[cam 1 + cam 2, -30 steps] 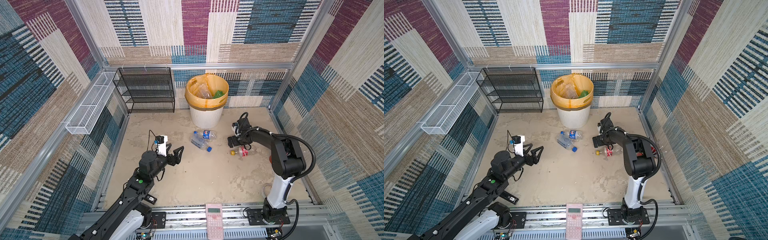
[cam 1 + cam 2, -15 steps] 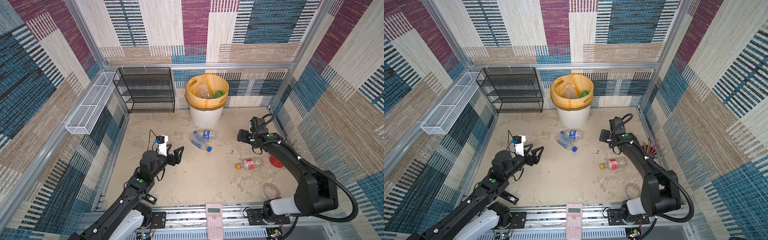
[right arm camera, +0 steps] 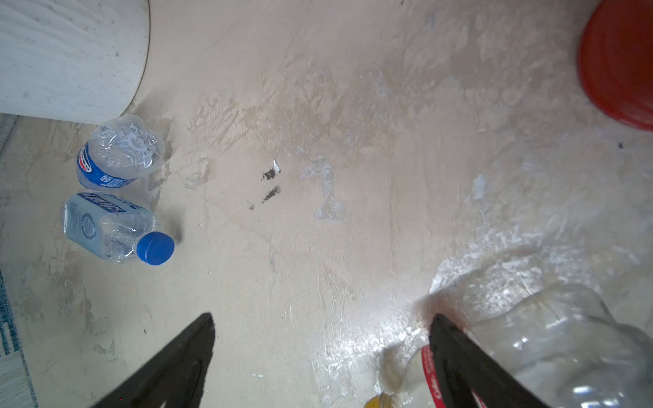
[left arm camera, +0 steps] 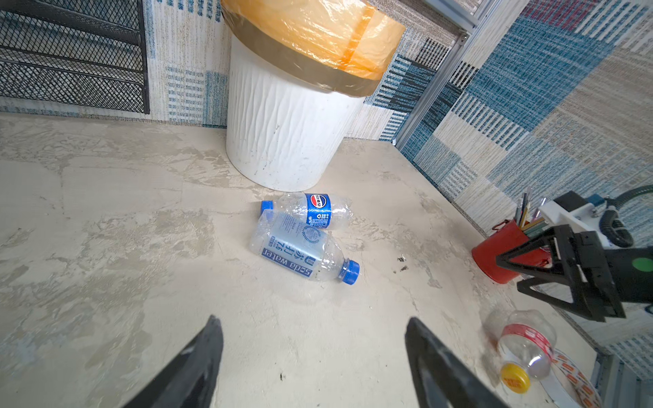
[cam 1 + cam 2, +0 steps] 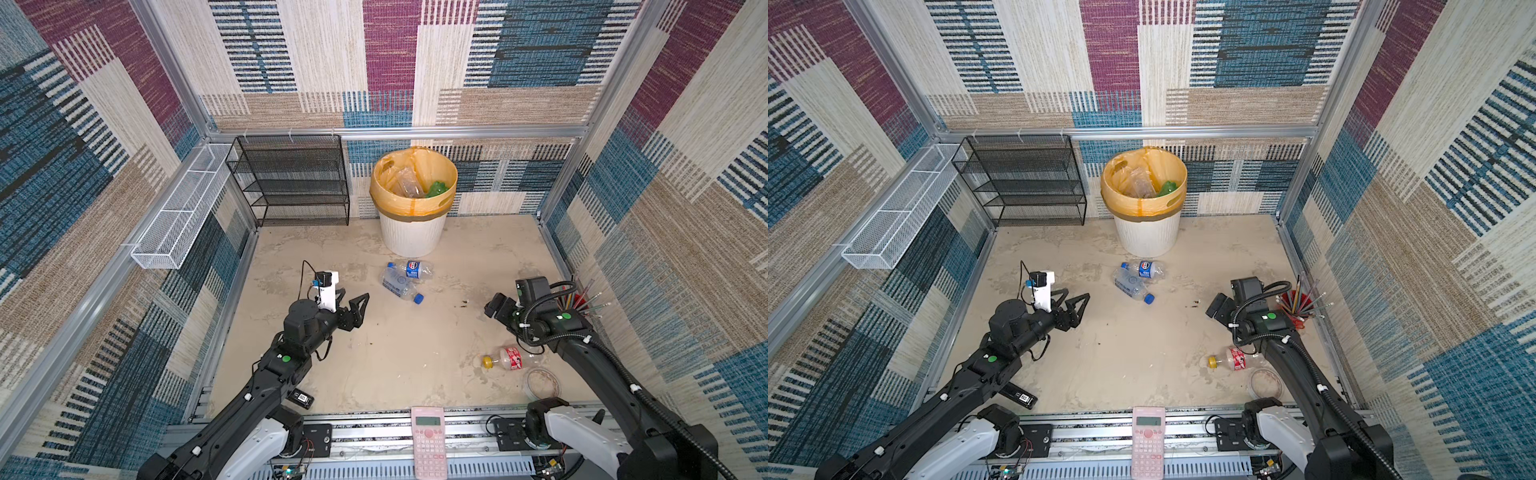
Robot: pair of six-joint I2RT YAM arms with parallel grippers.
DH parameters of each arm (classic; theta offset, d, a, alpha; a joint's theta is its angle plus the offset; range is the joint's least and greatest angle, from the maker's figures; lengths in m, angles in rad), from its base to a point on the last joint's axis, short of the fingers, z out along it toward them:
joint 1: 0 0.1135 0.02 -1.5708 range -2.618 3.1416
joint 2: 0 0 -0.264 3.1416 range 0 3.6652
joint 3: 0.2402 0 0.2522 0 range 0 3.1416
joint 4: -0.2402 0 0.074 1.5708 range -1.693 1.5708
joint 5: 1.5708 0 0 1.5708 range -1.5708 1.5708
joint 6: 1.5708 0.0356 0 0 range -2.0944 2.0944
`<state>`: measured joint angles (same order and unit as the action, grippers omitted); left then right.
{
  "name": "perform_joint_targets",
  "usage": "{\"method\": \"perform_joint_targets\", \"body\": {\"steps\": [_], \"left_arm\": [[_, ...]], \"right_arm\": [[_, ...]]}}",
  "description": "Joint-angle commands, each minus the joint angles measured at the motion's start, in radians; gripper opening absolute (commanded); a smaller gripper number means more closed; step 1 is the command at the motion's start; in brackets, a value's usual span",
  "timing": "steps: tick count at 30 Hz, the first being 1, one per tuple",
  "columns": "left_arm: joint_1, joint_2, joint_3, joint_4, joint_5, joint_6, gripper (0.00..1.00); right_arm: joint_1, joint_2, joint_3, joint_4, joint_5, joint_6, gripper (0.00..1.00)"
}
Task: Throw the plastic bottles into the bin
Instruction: 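Lower the right gripper toward the red-label yellow-cap bottle, then close the right gripper on the red-label bottle and lift it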
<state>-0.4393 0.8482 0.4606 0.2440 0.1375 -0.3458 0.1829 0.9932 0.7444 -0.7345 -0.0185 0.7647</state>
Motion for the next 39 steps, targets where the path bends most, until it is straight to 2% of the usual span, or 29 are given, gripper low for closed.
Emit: {"method": "perform_joint_targets", "body": {"steps": [1,11,20,31,36,39], "left_arm": [[0.002,-0.005,-0.009,0.043,0.001,-0.021,0.82],[0.001,-0.026,-0.027,0.057,0.002,-0.032,0.82],[0.001,-0.043,-0.046,0.064,0.0,-0.038,0.82],[0.001,-0.049,-0.057,0.07,-0.008,-0.042,0.82],[0.001,-0.061,-0.064,0.077,-0.008,-0.047,0.82],[0.001,-0.069,-0.065,0.07,-0.007,-0.045,0.82]], "right_arm": [[0.001,-0.034,-0.002,-0.083,0.005,0.082,0.96],[0.001,-0.063,-0.035,-0.212,-0.019,0.132,0.95],[0.001,-0.065,-0.006,-0.333,0.095,0.151,0.97],[-0.003,0.027,-0.013,-0.349,0.093,0.163,1.0],[-0.016,0.083,-0.072,-0.298,0.041,0.169,1.0],[-0.016,0.09,-0.091,-0.273,0.05,0.18,1.0]]}}
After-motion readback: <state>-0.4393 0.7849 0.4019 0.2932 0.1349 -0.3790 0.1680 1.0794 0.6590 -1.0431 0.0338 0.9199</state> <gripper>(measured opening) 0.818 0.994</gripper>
